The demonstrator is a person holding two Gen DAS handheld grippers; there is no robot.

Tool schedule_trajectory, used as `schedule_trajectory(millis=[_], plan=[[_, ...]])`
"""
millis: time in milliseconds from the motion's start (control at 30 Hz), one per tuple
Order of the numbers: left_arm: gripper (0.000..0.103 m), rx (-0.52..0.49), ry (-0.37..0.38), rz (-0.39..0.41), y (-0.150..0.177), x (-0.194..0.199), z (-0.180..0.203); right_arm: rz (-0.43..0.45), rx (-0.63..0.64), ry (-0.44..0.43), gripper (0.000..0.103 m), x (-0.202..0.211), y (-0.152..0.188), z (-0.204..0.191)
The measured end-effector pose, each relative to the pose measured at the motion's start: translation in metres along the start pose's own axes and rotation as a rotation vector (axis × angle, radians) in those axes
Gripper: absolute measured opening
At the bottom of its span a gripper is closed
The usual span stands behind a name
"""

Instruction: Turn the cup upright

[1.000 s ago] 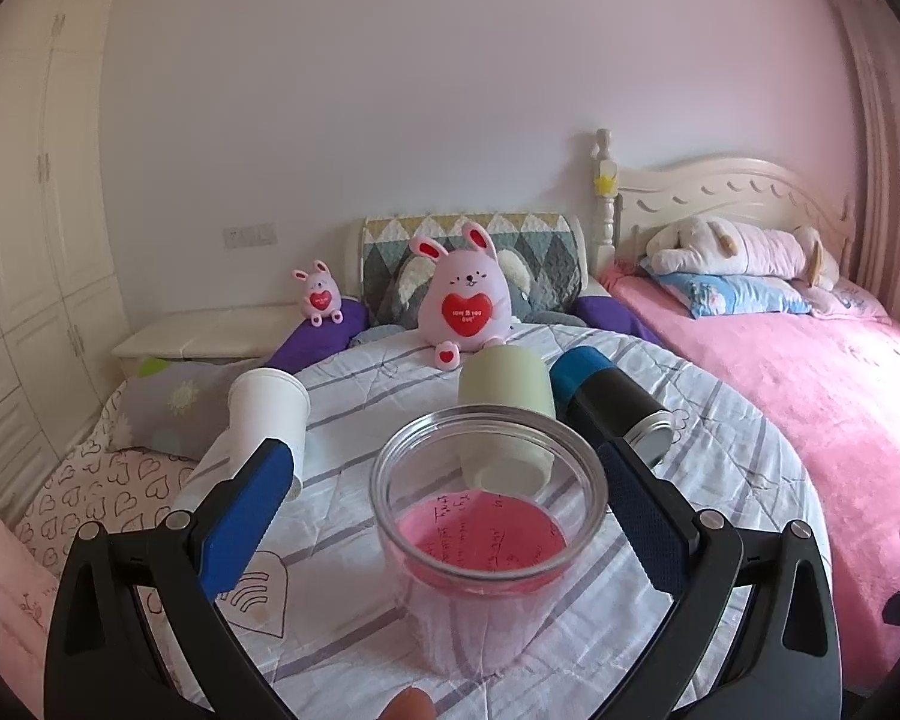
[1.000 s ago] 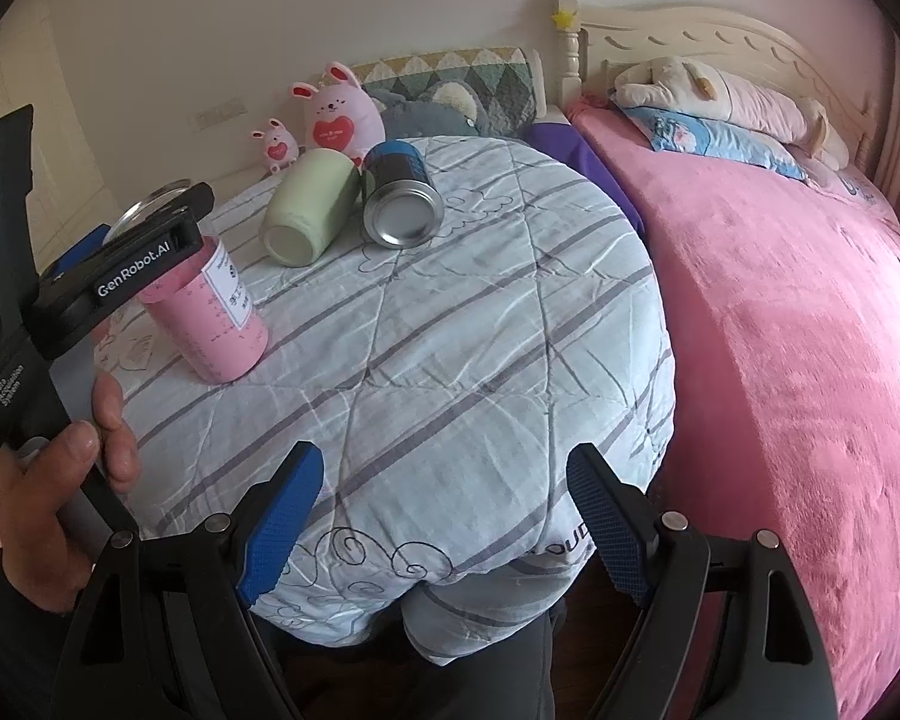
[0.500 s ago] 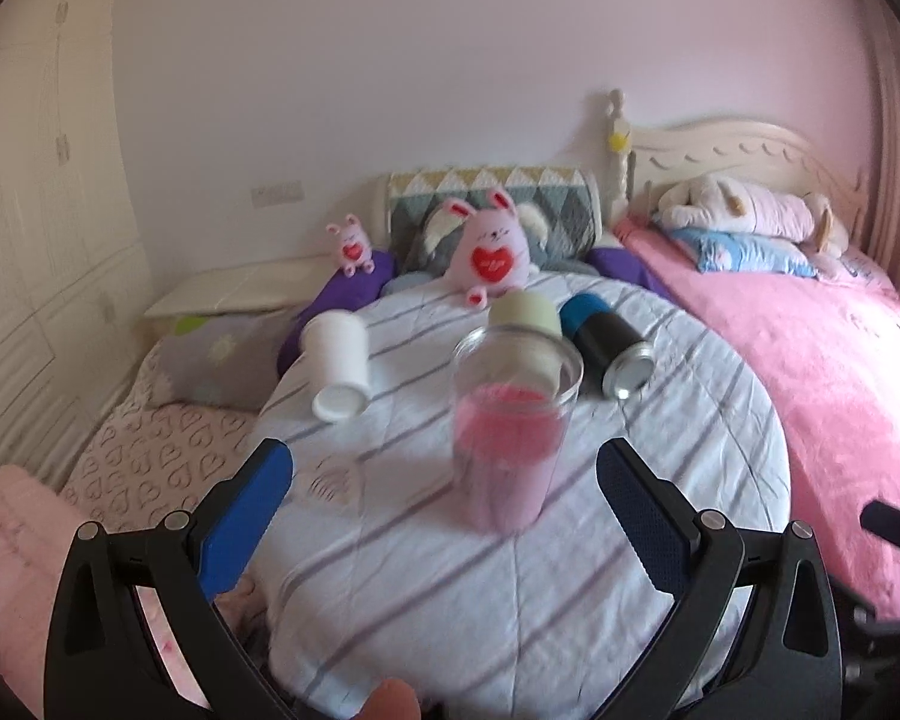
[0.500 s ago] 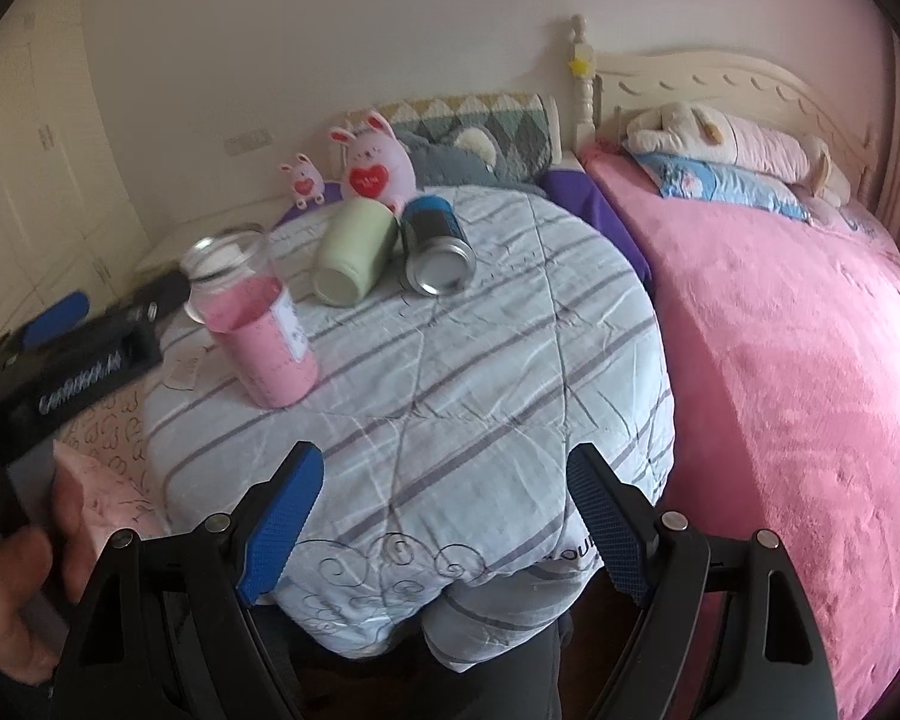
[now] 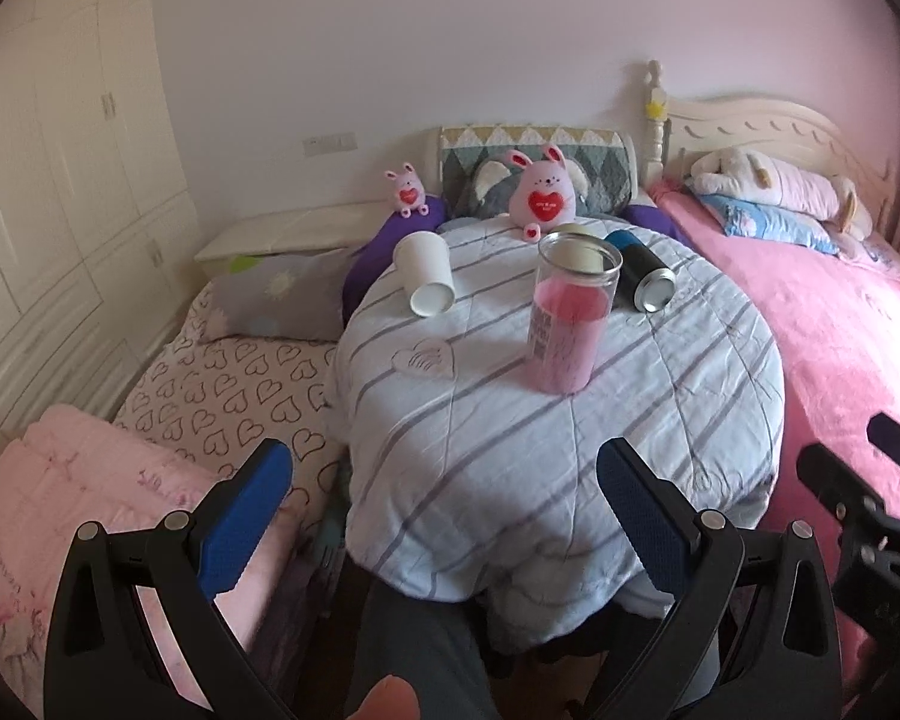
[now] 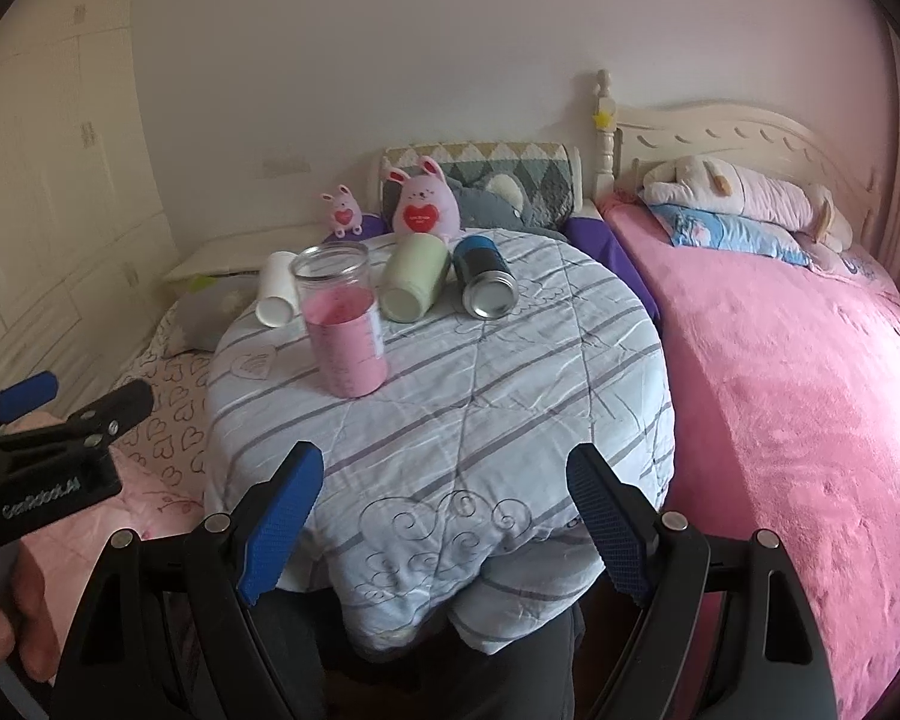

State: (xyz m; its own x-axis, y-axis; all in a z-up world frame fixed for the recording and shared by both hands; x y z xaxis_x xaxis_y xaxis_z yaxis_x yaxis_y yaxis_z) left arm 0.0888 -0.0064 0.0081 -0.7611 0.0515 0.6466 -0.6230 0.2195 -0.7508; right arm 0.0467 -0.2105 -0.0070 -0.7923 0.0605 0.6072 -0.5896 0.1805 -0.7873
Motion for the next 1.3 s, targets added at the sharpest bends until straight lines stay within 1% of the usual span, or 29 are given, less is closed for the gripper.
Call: schedule_trajectory(millis=[233,467,600,733,833,1000,1167,1300], plan=[[0.103,-0.004,-0.014,-0.004,0.009,0.021,-0.004,0.040,0.016,-0.016,0.085,0.017,-0.002,-0.012],[0.103,0.002,-0.020,-0.008,0.013,0.028,-0.006,0.019,0.021,-0.026,0.085,0.013,0.003,-0.016],[0.103,0.007,-0.030,-0.010,0.012,0.032,-0.009,0.021,0.020,-0.029,0.085,0.012,0.001,-0.016],[0.103,0.009,-0.046,-0.017,0.009,0.030,-0.011,0.018,0.019,-0.037,0.085,0.008,-0.001,-0.018],[0.103,0.022,-0.034,-0.023,0.007,0.028,-0.012,0.015,0.022,-0.041,0.085,0.006,-0.002,-0.020],[0.103,0.025,-0.036,-0.022,0.005,0.026,-0.012,0.012,0.018,-0.043,0.085,0.005,-0.002,-0.020],[0.103,0.025,-0.055,-0.029,0.004,0.024,-0.013,0.004,0.013,-0.044,0.085,0.003,-0.002,-0.020],[0.103,0.037,-0.056,-0.032,0.004,0.021,-0.014,0.003,0.013,-0.044,0.085,0.002,-0.002,-0.019]])
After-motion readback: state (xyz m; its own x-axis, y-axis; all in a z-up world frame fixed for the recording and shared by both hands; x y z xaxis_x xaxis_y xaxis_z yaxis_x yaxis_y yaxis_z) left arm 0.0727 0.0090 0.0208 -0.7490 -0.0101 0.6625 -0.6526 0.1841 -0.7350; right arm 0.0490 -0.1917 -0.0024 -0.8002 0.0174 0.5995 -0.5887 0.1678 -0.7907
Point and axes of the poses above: each gripper's, at about its wrist camera, not at the fingertips, and x roughly against the way its jaws point, z to its right, y to its underside, the point moved 4 cm from there along -x, roughly the way its jaws point, and after that the axes turned 4 degrees about -x, right-handed, at the moved point
